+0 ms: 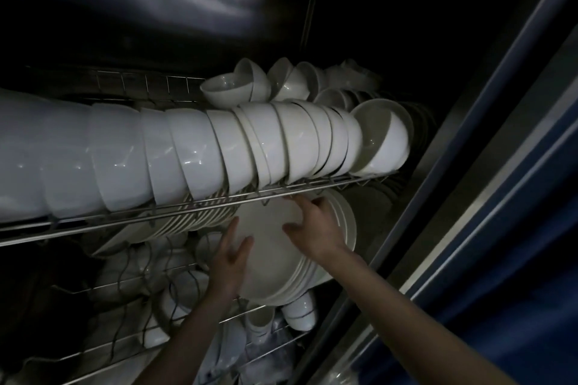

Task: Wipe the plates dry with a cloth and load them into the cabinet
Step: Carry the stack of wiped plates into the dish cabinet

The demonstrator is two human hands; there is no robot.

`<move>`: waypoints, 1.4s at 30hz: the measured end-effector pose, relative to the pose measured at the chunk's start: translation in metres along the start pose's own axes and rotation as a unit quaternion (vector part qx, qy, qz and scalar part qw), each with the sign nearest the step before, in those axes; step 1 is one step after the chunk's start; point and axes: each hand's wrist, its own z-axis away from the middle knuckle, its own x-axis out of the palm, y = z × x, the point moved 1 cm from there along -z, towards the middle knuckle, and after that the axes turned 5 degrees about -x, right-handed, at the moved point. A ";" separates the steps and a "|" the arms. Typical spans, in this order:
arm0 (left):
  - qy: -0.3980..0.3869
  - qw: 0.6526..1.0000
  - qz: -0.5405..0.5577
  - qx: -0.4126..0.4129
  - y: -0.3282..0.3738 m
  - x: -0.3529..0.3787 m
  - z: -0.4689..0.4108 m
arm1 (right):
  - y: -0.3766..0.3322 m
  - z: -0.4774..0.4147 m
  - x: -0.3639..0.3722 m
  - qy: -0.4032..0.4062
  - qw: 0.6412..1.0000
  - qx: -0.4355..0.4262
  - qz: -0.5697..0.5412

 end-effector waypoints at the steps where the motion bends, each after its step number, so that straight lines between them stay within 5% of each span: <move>1: 0.002 1.000 0.006 -0.006 -0.003 0.003 -0.003 | 0.000 -0.003 0.000 0.001 1.000 0.005 0.004; 7: 0.005 0.998 0.053 -0.036 -0.020 0.026 -0.007 | -0.003 -0.019 -0.001 -0.021 0.997 -0.006 0.068; 17: -0.040 0.984 -0.164 -0.061 -0.032 0.017 -0.004 | 0.001 -0.003 0.018 0.008 0.995 -0.060 0.081; 23: -0.050 0.928 -0.368 -0.004 -0.038 0.003 -0.009 | 0.005 0.009 0.024 0.054 0.982 -0.155 0.095; 30: -0.076 0.846 -0.524 -0.067 -0.043 -0.025 -0.008 | 0.017 0.034 0.046 0.059 0.964 -0.213 0.145; 37: -0.070 0.850 -0.517 -0.068 -0.028 -0.040 0.004 | 0.028 0.051 0.059 0.095 0.947 -0.252 0.178; 42: -0.082 0.817 -0.565 -0.079 -0.028 -0.059 0.016 | 0.031 0.061 0.065 0.095 0.942 -0.261 0.188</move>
